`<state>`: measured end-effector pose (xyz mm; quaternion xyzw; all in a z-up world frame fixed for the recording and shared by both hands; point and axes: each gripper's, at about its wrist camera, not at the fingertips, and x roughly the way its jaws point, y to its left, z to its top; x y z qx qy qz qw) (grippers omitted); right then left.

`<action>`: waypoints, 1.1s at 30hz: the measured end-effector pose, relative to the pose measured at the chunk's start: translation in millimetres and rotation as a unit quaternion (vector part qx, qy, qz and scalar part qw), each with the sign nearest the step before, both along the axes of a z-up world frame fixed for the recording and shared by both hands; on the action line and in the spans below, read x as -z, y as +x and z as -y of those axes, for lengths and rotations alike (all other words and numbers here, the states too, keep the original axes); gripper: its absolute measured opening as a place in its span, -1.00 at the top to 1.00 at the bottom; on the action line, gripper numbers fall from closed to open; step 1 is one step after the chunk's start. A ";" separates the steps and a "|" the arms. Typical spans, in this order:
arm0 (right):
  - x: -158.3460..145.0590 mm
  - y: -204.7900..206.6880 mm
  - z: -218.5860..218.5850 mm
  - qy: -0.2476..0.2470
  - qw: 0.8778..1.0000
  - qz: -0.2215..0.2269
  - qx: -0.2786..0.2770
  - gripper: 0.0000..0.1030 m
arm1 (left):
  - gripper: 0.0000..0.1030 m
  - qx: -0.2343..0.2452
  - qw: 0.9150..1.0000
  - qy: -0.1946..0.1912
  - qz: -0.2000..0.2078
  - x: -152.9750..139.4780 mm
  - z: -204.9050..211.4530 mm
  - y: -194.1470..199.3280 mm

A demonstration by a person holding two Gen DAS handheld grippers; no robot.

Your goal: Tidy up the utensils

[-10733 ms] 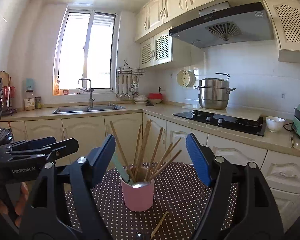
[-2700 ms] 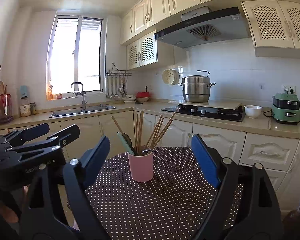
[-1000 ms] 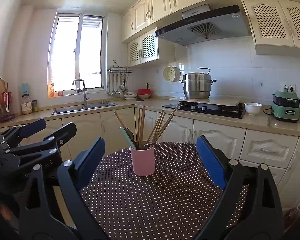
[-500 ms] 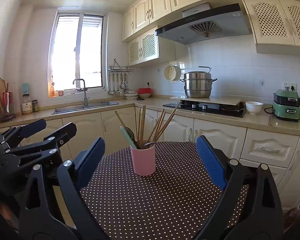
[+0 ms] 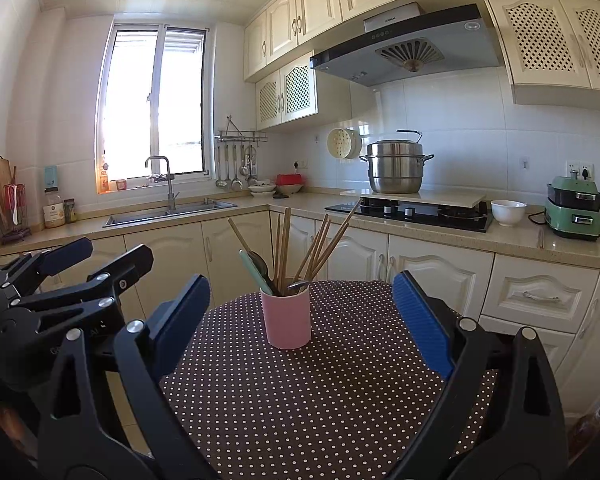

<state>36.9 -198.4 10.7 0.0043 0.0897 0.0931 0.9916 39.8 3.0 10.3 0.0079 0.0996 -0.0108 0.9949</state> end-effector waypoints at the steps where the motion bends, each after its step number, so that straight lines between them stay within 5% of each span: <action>1: -0.1 -0.1 -0.1 0.000 1.000 0.000 0.000 -0.77 | -0.59 0.000 1.000 0.000 0.000 0.3 0.4 0.1; 33: 8.0 -0.5 0.0 0.002 1.000 -0.008 0.000 -0.77 | -0.59 -0.001 1.000 0.001 -0.008 6.6 1.5 -1.1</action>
